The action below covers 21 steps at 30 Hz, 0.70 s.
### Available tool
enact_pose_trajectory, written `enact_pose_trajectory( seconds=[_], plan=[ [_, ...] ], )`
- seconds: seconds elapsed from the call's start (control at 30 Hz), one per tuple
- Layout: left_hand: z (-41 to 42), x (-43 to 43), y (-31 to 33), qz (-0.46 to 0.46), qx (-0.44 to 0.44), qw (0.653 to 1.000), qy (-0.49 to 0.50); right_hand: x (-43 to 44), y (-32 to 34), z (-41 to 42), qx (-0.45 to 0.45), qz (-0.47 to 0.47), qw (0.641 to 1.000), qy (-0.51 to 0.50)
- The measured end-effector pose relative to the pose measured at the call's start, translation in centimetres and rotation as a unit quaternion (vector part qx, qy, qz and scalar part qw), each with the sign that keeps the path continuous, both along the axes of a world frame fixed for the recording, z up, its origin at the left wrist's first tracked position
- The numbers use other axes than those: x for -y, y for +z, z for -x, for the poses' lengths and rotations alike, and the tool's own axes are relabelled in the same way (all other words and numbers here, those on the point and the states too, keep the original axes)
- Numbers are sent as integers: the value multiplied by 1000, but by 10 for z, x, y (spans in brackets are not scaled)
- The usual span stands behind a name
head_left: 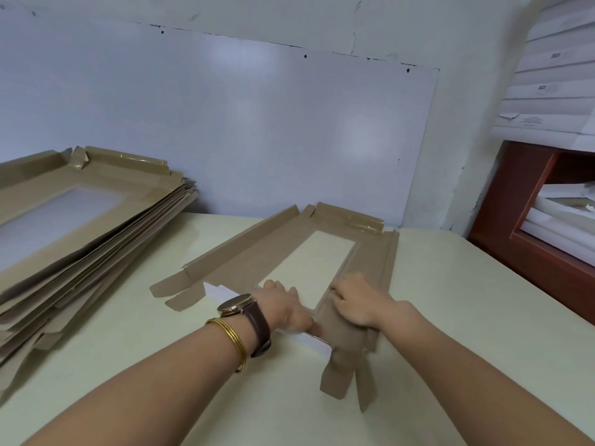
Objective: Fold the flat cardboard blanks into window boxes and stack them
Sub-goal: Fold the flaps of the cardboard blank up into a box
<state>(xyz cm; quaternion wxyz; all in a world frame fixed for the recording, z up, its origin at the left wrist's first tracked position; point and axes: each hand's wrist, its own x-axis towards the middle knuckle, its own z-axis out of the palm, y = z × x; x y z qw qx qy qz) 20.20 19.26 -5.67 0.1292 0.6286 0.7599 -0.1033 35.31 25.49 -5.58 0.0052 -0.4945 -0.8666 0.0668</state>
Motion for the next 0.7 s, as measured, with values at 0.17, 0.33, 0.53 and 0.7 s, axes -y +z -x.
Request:
enact_pose_trajectory(
  seconds=[0.17, 0.33, 0.53, 0.7],
  plan=[
    [19, -4, 1, 30, 35, 998, -42, -22, -12, -11, 79, 20, 997, 13],
    [34, -8, 8, 52, 3, 994, -92, -33, -6, -20, 67, 78, 995, -14],
    [44, -9, 19, 91, 35, 989, -108, -40, -1, -24, 96, 67, 993, -22],
    [52, -7, 29, 117, 35, 983, -140, -38, 6, -34, 93, 103, 990, -20]
  ],
)
